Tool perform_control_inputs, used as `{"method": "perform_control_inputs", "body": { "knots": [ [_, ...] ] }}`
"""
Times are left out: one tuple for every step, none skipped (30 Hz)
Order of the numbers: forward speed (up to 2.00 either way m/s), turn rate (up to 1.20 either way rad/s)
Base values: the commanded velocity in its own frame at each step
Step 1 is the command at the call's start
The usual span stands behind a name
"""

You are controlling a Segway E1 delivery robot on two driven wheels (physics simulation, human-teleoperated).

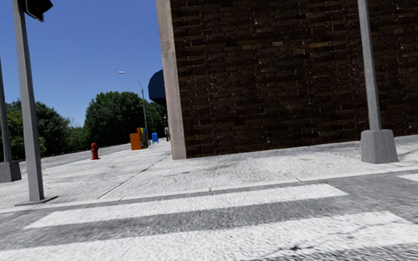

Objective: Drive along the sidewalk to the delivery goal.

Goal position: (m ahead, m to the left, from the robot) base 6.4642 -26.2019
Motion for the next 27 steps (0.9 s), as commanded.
{"method": "perform_control_inputs", "body": {
  "knots": [
    [1.91, 0.0],
    [1.91, 0.0],
    [1.91, 0.0],
    [1.91, 0.0],
    [1.91, 0.0],
    [1.91, 0.0],
    [1.91, 0.0],
    [1.89, 0.0],
    [1.89, 0.0],
    [1.86, 0.0],
    [1.84, 0.0],
    [1.82, 0.0],
    [1.81, 0.0],
    [1.79, 0.0],
    [1.79, 0.0],
    [1.73, 0.0],
    [1.73, 0.0],
    [1.72, 0.0],
    [1.71, 0.0],
    [1.71, 0.0],
    [1.71, 0.0],
    [1.71, 0.0],
    [1.71, 0.0],
    [1.71, 0.0],
    [1.7, 0.0],
    [1.69, 0.0],
    [1.64, 0.0]
  ]
}}
